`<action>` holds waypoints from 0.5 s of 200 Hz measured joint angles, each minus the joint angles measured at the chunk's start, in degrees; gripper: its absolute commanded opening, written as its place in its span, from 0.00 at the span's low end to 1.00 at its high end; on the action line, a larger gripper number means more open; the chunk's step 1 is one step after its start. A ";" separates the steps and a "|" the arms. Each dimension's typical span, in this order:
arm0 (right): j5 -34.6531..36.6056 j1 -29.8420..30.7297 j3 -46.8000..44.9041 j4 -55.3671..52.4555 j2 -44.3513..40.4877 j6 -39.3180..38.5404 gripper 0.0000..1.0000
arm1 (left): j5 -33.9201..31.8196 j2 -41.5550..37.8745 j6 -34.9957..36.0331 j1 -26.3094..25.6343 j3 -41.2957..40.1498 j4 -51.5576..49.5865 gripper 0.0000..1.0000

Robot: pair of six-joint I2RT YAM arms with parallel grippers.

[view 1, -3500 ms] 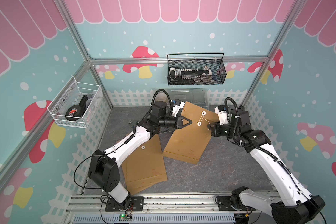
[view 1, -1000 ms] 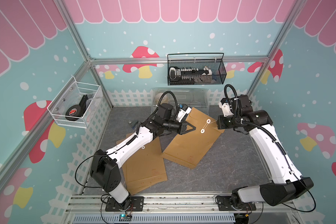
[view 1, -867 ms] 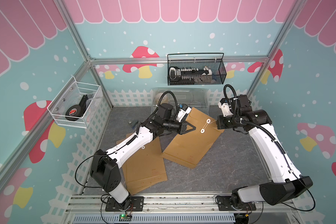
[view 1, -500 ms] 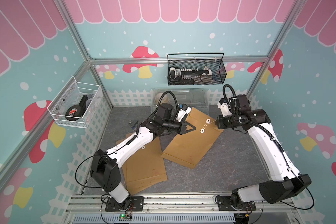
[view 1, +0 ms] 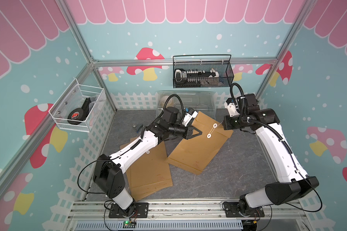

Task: Close the mouth of the file bag
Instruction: Close the file bag.

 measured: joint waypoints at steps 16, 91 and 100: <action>-0.02 0.00 -0.07 -0.17 0.20 -0.02 0.00 | -0.13 0.00 0.11 -0.07 0.00 -0.31 0.00; 0.83 0.00 -4.33 0.20 -0.44 0.57 0.00 | -0.44 0.00 0.04 0.02 0.02 -0.39 0.00; 0.87 0.00 -4.17 0.17 -0.26 0.66 0.00 | -0.44 0.00 0.04 -0.02 0.02 -0.39 0.00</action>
